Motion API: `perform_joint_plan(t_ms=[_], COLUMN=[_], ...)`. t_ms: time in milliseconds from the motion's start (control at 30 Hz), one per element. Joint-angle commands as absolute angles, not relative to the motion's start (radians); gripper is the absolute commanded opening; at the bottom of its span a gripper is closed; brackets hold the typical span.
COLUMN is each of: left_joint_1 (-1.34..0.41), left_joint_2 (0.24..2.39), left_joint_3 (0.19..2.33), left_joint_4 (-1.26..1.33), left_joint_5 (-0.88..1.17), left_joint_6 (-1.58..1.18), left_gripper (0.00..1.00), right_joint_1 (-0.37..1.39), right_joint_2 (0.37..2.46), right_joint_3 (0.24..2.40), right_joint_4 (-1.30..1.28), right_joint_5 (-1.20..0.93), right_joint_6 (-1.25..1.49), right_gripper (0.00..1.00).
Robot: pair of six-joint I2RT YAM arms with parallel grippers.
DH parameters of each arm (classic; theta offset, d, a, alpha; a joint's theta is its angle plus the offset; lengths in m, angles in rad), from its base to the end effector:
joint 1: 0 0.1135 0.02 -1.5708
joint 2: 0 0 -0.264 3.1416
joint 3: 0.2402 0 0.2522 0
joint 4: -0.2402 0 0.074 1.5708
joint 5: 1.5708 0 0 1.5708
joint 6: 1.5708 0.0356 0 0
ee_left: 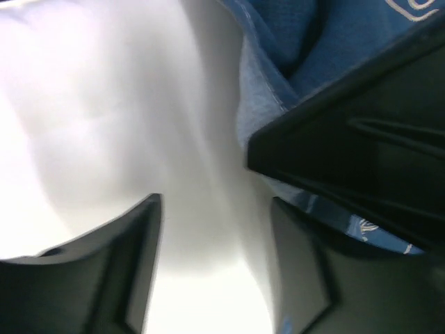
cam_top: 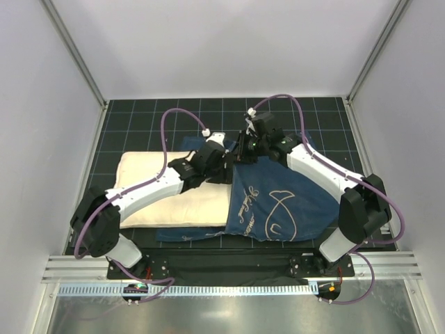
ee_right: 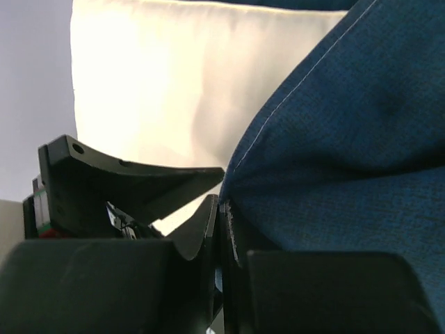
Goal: Put the pillow into the pillowcase
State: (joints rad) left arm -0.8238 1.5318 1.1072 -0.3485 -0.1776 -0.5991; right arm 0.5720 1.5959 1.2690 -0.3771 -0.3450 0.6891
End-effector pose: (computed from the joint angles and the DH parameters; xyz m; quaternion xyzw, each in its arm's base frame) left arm 0.2327 -0.2420 0.2549 0.0687 0.9160 -0.1907 0.3463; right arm 0.2960 0.2049 0.2860 -0.0196 0.8968 0.3697 0.2423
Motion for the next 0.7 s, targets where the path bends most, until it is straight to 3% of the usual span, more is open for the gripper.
perform_joint_plan(t_ms=[0,167,333,433,667], left_joint_1=[-0.798,-0.608,-0.468,-0.436,-0.342], left_joint_2=[1.470,1.338,1.218,1.187,1.227], left_joint_3=[1.117,1.092,1.071,1.052,0.991], left_joint_4=[-0.343,-0.529,-0.696,-0.752,-0.723], left_joint_5=[-0.186,-0.172,-0.334,-0.416,-0.351], left_joint_6=[-0.606,-0.588,-0.565,-0.598,-0.618], left_gripper=[0.71,0.88,0.99,1.00,1.00], right_joint_1=[0.588,0.586,0.586,0.586,0.595], right_joint_2=[1.575,1.549,1.539,1.534,1.523], right_joint_3=[1.253,1.210,1.203,1.203,1.200], right_joint_4=[-0.325,-0.324,-0.342,-0.344,-0.331], right_joint_5=[-0.350,-0.321,-0.296,-0.291,-0.304], right_joint_6=[0.687,0.675,0.655,0.652,0.654], right_gripper=[0.10,0.10,0.10,0.10,0.10])
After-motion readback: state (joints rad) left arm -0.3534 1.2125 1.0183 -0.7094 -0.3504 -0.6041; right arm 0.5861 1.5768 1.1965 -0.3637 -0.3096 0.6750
